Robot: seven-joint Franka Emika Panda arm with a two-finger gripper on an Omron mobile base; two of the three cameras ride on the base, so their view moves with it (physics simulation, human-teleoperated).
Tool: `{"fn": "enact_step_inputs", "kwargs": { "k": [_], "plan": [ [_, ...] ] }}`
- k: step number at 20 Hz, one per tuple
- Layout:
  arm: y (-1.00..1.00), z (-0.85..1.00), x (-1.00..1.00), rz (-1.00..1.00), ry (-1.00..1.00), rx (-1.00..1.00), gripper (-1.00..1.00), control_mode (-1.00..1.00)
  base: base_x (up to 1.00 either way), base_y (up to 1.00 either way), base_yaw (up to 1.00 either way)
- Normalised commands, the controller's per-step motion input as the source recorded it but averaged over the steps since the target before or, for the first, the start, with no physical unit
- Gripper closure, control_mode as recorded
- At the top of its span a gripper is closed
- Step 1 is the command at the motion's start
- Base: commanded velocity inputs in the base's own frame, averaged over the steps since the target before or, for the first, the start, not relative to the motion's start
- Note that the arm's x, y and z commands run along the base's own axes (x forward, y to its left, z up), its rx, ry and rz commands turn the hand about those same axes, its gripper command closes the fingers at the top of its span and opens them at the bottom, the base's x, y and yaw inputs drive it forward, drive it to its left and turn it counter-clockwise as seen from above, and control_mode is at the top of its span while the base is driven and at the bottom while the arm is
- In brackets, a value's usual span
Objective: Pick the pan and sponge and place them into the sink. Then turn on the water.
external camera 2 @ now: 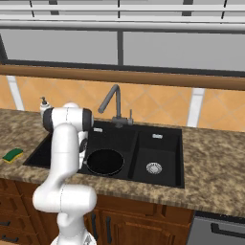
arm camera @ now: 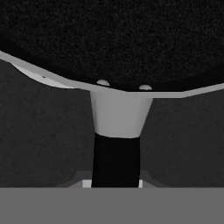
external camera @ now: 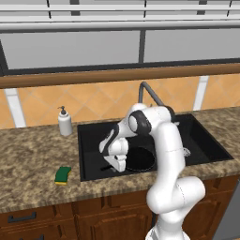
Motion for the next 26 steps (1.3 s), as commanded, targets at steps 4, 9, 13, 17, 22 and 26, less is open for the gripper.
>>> {"fn": "enact_step_inputs", "kwargs": {
  "k": [4, 9, 13, 17, 22, 26],
  "plan": [
    [0.01, -0.15, 0.11, 0.00, 0.00, 0.00, 1.00, -1.00, 0.00, 0.00, 0.00],
    [0.01, -0.01, 0.00, 0.00, 0.00, -0.04, -1.00, -1.00, 0.00, 0.00, 0.00],
    [0.05, 0.02, 0.00, 0.05, 0.00, -0.05, -1.00, -1.00, 0.00, 0.00, 0.00],
    [0.06, 0.40, 0.00, 0.13, 0.00, -0.11, -1.00, -1.00, 0.00, 0.00, 0.00],
    [0.00, 0.92, -0.13, 0.22, -0.12, -0.04, -1.00, -1.00, 0.00, 0.00, 0.00],
    [0.00, 1.00, -0.18, 0.28, -0.15, 0.00, -1.00, -1.00, 0.00, 0.00, 0.00]
  ]
}}
